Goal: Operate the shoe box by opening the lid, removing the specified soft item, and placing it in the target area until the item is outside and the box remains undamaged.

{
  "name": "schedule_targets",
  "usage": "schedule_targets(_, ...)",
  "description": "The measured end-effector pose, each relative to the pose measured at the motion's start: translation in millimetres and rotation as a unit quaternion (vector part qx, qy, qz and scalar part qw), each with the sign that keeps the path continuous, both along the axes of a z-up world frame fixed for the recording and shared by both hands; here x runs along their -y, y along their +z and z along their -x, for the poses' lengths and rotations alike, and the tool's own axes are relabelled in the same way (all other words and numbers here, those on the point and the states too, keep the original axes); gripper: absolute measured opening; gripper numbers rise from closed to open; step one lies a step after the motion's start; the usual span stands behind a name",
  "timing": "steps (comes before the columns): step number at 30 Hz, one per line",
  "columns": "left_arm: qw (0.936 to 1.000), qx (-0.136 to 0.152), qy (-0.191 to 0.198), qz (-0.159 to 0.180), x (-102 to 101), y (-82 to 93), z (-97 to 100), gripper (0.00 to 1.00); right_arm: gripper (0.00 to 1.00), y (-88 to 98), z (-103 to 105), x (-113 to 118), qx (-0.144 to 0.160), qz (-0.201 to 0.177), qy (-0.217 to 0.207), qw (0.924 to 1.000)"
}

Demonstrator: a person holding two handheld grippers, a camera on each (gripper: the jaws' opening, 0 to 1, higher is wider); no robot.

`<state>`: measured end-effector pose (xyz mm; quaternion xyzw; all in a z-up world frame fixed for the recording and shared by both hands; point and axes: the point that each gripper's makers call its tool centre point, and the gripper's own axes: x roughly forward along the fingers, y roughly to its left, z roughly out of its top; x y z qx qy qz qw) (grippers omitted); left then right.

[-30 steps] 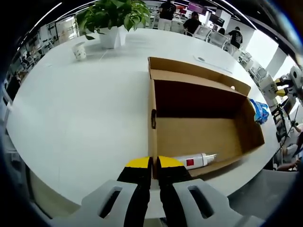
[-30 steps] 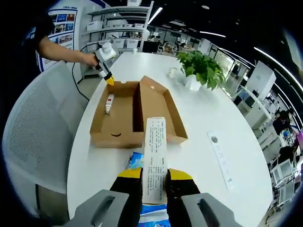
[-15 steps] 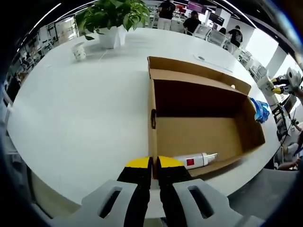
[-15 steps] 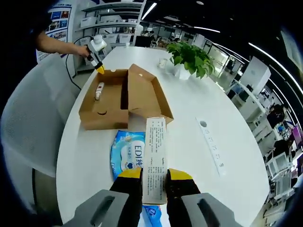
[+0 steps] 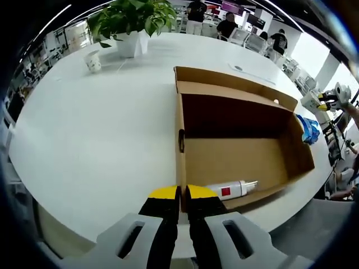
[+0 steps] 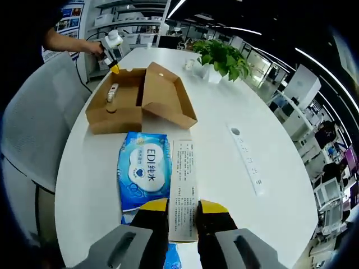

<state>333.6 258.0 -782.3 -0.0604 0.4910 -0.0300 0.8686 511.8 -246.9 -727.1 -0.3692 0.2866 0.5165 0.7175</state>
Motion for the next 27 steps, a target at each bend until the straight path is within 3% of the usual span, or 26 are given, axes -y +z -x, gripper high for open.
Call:
schedule_targets(10, 1.0000, 0.000, -0.002, 0.001, -3.0, -1.4, -1.6, 0.02, 0.15, -22.5, -9.3, 28.4, -0.005, 0.029, -0.010, 0.9995)
schedule_targets(27, 1.0000, -0.001, -0.005, -0.002, -0.6, -0.2, -0.6, 0.02, 0.15, -55.0, -12.4, 44.5, -0.029, 0.063, -0.008, 0.9976)
